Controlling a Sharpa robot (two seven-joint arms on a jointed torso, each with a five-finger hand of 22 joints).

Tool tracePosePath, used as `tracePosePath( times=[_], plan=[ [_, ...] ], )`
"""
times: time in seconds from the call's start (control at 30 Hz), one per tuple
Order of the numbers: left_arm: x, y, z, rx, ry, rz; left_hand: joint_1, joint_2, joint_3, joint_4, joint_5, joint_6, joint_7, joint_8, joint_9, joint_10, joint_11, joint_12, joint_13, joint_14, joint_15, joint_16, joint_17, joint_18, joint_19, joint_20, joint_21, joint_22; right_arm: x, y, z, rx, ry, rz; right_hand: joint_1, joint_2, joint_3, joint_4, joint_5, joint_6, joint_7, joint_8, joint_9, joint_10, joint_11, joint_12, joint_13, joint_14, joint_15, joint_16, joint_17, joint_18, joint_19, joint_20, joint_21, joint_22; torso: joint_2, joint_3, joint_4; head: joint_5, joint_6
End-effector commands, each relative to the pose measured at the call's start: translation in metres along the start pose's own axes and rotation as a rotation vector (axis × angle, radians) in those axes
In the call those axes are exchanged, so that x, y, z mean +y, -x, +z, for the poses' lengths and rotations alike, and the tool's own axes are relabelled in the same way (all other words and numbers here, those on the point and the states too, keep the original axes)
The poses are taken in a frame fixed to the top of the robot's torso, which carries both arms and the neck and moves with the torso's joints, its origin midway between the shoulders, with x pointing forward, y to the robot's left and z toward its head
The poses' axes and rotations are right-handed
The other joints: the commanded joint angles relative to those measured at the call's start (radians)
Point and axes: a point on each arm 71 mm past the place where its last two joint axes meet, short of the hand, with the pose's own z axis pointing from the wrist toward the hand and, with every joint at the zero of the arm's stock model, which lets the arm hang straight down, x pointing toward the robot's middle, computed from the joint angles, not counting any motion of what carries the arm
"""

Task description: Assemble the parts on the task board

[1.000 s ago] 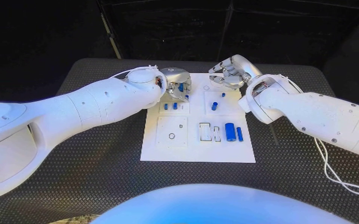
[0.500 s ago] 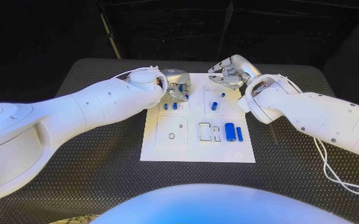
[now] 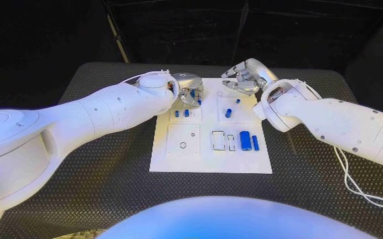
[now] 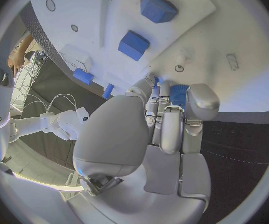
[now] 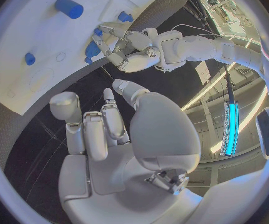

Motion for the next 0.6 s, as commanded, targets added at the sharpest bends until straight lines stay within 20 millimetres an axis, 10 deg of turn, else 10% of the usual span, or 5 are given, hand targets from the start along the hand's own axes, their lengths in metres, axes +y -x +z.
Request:
tracePosePath(
  times=[0.03, 0.6],
  plan=[
    [-0.0021, -0.0023, 0.0008, 0.030, -0.013, 0.003, 0.009, -0.002, 0.010, -0.002, -0.001, 0.006, -0.003, -0.007, -0.001, 0.008, -0.001, -0.007, -0.003, 0.036, -0.005, 0.006, -0.001, -0.015, 0.007, -0.005, 0.007, 0.069, 0.0024, -0.0001, 0.0006, 0.005, 0.011, 0.002, 0.007, -0.001, -0.003, -0.001, 0.004, -0.006, -0.002, 0.002, 0.000, -0.003, -0.001, 0.000, 0.001, 0.080, 0.000, -0.007, 0.156, 0.010, -0.009, 0.001, -0.006, -0.001, -0.001, 0.0001, 0.0007, 0.000, 0.000],
    [-0.0003, 0.0031, -0.0059, -0.063, -0.018, -0.011, 0.022, -0.004, 0.130, -0.032, -0.001, 0.070, 0.004, -0.024, 0.002, 0.091, -0.005, -0.079, -0.018, 0.041, -0.009, 0.023, 0.004, -0.023, 0.011, -0.008, 0.079, 0.113, 0.0021, 0.0000, 0.0005, 0.006, 0.011, 0.001, 0.007, -0.001, -0.003, -0.001, 0.004, -0.006, -0.002, 0.002, 0.000, -0.003, -0.001, 0.000, 0.001, 0.080, 0.000, -0.007, 0.156, 0.010, -0.009, 0.001, -0.006, -0.001, -0.001, -0.0006, 0.0016, -0.002, 0.000]
  ],
)
